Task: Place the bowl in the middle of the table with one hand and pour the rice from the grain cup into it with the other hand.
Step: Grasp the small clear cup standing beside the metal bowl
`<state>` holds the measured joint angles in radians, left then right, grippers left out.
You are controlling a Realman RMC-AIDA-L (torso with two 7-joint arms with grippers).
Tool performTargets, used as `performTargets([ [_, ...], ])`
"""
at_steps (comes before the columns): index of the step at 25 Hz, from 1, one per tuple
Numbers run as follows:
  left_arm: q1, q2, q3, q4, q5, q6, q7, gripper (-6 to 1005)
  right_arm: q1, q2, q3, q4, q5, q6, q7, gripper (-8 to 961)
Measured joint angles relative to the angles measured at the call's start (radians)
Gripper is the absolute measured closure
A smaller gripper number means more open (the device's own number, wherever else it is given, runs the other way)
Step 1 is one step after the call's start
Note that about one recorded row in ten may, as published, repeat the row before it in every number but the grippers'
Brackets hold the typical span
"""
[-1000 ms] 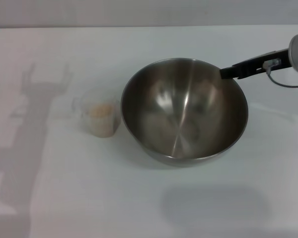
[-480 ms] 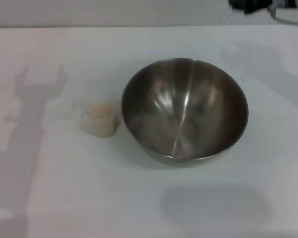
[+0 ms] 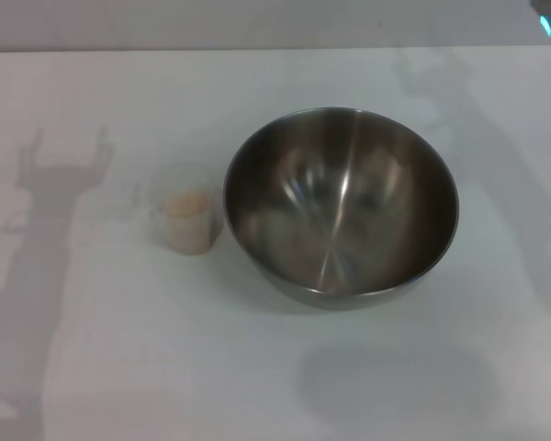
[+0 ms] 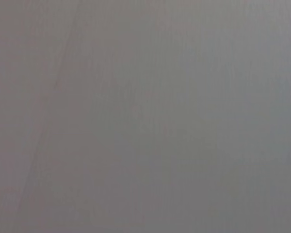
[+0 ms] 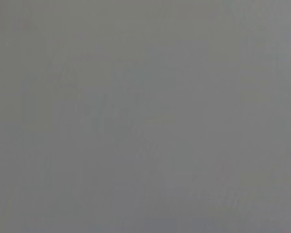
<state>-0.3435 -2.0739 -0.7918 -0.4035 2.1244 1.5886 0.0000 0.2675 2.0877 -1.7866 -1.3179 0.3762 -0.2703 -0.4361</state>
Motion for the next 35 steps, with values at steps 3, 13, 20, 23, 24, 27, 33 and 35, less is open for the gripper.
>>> performTargets([
  [3, 0.008, 0.0, 0.004, 0.0, 0.001, 0.001, 0.0, 162, 0.001, 0.0, -0.069, 0.202, 0.001, -0.393, 0.09, 514],
  [13, 0.066, 0.001, 0.076, 0.009, 0.007, 0.001, -0.02, 164, 0.089, -0.015, -0.107, 0.882, -0.009, -1.178, 0.618, 515],
  [20, 0.085, -0.001, 0.181, 0.049, 0.006, -0.015, -0.014, 165, 0.076, -0.015, -0.057, 1.02, -0.01, -1.253, 0.639, 388],
  [23, 0.1, -0.001, 0.223, 0.057, 0.006, -0.018, -0.009, 166, 0.079, -0.017, -0.009, 1.042, -0.012, -1.267, 0.639, 333],
  [24, 0.115, -0.001, 0.265, 0.066, 0.006, -0.038, 0.007, 166, 0.081, -0.018, 0.007, 1.045, -0.012, -1.267, 0.639, 315],
  [27, 0.129, -0.001, 0.3, 0.068, 0.006, -0.068, 0.016, 167, 0.094, -0.022, 0.05, 1.061, -0.013, -1.261, 0.635, 260],
  [33, 0.145, -0.002, 0.384, 0.064, 0.006, -0.155, 0.054, 168, 0.103, -0.023, 0.073, 1.078, -0.011, -1.259, 0.589, 223],
  [35, 0.148, -0.003, 0.397, 0.057, 0.006, -0.186, 0.08, 168, 0.106, -0.023, 0.073, 1.078, -0.013, -1.259, 0.574, 223],
])
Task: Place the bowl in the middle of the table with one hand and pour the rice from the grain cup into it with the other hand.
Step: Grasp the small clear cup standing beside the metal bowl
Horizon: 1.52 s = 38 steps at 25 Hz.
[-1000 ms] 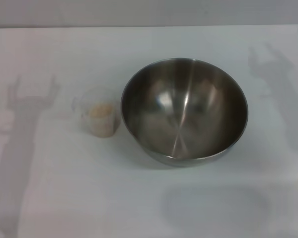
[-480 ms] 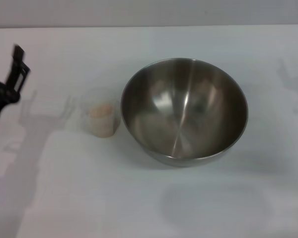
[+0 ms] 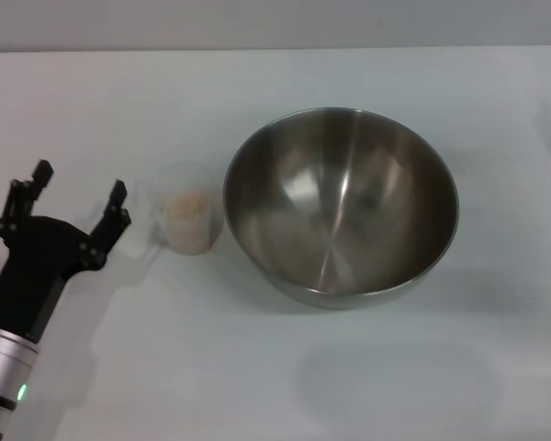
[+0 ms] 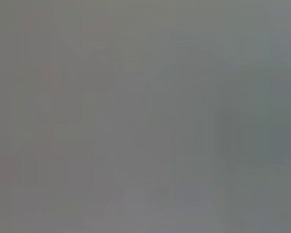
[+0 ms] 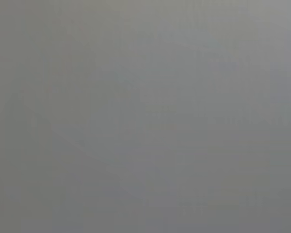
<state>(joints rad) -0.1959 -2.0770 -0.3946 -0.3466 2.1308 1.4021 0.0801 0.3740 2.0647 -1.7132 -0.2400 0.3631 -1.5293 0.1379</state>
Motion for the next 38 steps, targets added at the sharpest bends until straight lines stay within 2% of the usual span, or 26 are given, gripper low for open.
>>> performTargets([
  [15, -0.023, 0.002, 0.002, -0.014, -0.001, -0.153, 0.041, 171, 0.001, 0.006, 0.002, -0.004, 0.0, -0.011, -0.012, 224],
  [38, -0.105, 0.003, -0.038, 0.019, -0.006, -0.265, 0.041, 176, -0.001, 0.009, 0.001, -0.001, 0.001, -0.014, -0.012, 224],
])
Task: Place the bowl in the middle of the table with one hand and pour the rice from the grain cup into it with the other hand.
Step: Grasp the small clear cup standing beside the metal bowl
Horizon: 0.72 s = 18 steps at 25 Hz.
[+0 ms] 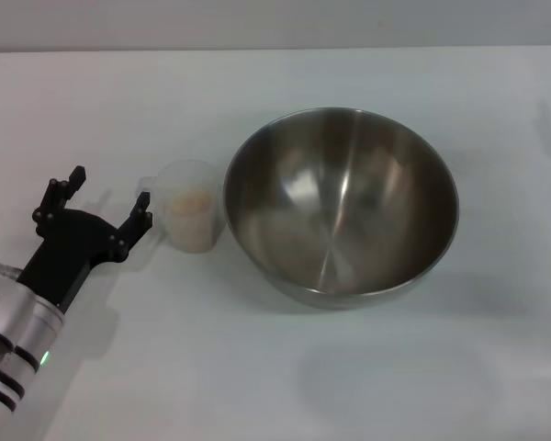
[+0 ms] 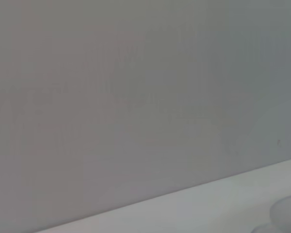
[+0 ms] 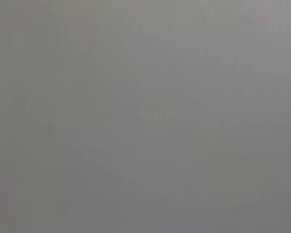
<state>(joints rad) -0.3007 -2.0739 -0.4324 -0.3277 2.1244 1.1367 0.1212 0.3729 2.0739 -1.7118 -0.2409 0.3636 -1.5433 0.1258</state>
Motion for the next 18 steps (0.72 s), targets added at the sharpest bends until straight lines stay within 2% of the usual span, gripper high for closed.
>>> performTargets([
  [7, -0.036, -0.001, -0.005, 0.006, 0.0, -0.035, 0.0, 178, 0.009, 0.0, 0.0, 0.002, 0.002, 0.008, 0.0, 223],
  [13, -0.053, -0.003, -0.061, 0.006, 0.0, -0.07, 0.0, 179, 0.016, 0.0, 0.0, 0.004, 0.004, 0.011, 0.0, 223],
  [18, -0.065, -0.003, -0.061, 0.011, 0.005, -0.082, 0.0, 180, 0.023, 0.0, 0.0, 0.005, 0.002, 0.021, 0.0, 223],
])
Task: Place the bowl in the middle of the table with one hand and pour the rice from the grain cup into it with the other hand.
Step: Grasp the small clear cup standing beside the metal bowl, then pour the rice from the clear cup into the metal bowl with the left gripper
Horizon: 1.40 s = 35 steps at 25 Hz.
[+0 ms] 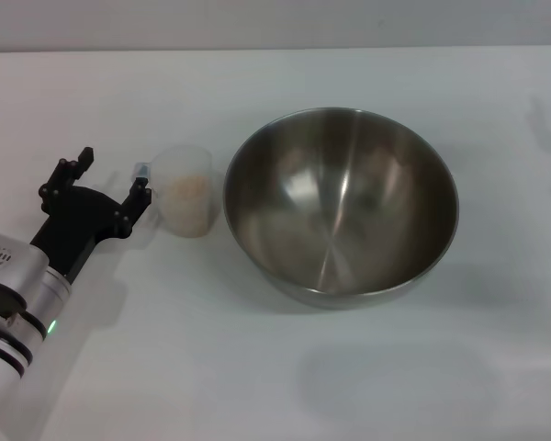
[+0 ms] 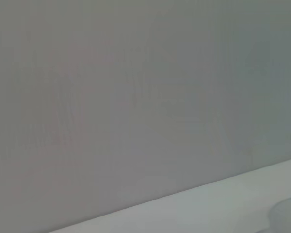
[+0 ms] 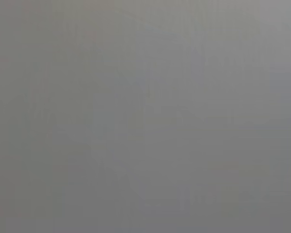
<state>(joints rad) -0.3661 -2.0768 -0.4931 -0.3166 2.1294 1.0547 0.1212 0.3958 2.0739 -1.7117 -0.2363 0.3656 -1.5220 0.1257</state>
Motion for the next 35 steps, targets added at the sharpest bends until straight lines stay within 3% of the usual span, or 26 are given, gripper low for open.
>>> performTargets([
  [1, -0.003, 0.0, 0.002, 0.004, 0.001, -0.001, 0.0, 180, 0.001, 0.0, 0.0, -0.001, -0.001, 0.001, 0.0, 223],
  [12, -0.014, -0.002, 0.007, -0.003, 0.001, -0.003, -0.002, 597, -0.002, 0.0, -0.001, -0.006, -0.002, -0.006, 0.0, 224],
  [25, -0.005, -0.002, 0.002, -0.019, 0.001, 0.04, -0.005, 871, -0.011, 0.002, 0.0, -0.004, -0.002, -0.009, 0.0, 224],
  [29, -0.018, -0.002, -0.003, -0.023, -0.001, 0.126, 0.008, 968, -0.012, 0.002, 0.0, -0.001, 0.002, -0.009, 0.0, 224],
  [32, -0.018, -0.002, -0.003, -0.023, -0.001, 0.126, 0.008, 968, -0.013, 0.002, 0.001, 0.0, 0.005, -0.015, 0.0, 223],
  [33, -0.065, -0.002, -0.012, -0.031, 0.001, 0.297, 0.111, 968, -0.013, 0.002, 0.001, 0.0, 0.005, -0.018, 0.0, 223],
  [35, -0.085, -0.002, -0.007, -0.033, 0.012, 0.342, 0.167, 968, -0.012, 0.002, 0.002, 0.0, 0.005, -0.02, 0.0, 224],
])
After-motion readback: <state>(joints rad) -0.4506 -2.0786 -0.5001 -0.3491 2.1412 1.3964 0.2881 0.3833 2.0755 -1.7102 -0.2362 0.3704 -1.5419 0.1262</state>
